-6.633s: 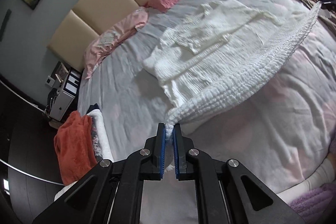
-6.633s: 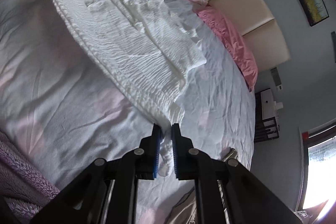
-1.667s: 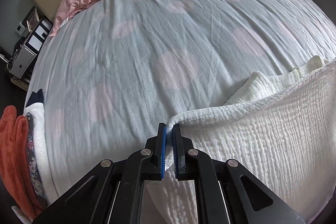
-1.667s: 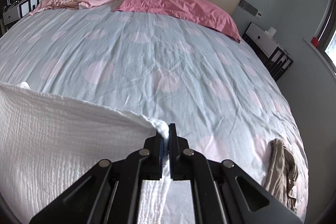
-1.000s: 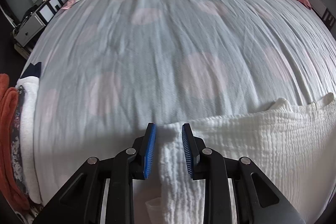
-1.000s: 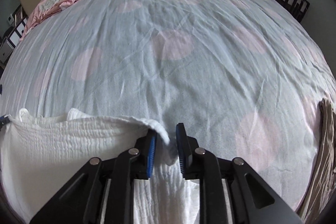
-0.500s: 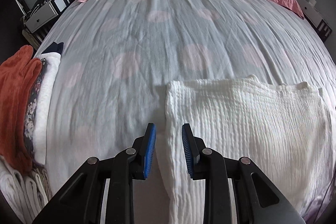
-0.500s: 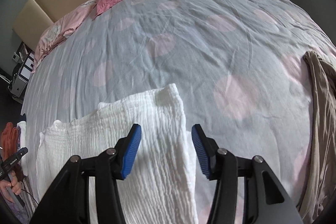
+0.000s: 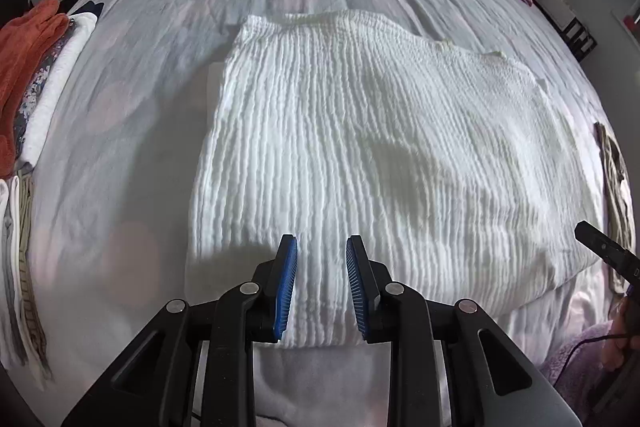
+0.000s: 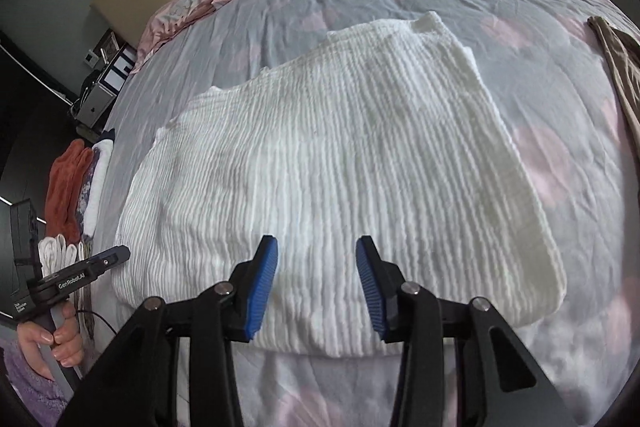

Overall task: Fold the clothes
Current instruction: 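Open the right gripper and smooth the folded white shirt flat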

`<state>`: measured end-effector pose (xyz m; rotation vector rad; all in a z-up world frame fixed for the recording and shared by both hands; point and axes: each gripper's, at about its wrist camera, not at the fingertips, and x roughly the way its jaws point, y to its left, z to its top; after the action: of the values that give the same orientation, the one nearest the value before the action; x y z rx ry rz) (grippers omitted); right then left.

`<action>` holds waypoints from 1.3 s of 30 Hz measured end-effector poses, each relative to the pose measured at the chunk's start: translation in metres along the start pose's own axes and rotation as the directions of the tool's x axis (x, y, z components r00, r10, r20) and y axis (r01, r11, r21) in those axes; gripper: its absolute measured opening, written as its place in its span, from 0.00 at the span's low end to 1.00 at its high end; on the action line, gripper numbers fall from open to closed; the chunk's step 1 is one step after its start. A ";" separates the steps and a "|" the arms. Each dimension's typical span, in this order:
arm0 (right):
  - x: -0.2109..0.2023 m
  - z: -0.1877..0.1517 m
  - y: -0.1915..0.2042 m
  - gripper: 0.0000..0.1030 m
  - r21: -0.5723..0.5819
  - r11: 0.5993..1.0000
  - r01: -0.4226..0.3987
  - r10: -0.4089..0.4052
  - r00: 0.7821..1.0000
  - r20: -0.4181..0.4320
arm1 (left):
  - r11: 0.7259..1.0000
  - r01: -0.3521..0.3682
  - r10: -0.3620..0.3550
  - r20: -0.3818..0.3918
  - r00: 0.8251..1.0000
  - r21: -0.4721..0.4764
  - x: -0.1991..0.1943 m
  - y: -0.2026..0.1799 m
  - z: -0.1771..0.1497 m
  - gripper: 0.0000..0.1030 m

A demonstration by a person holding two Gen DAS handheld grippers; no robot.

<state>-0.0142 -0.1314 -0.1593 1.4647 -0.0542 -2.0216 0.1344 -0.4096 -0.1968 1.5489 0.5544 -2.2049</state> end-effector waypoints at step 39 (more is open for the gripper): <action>0.007 0.102 -0.128 0.42 0.206 0.978 -0.023 -0.013 0.985 0.171 | 0.986 -0.016 0.048 0.195 0.980 -0.164 0.017 0.071 0.070 0.26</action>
<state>-0.1634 -0.0650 -0.1756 1.4071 -0.3505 -2.1871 0.1108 -0.5084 -0.1979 1.2308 0.6242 -2.1979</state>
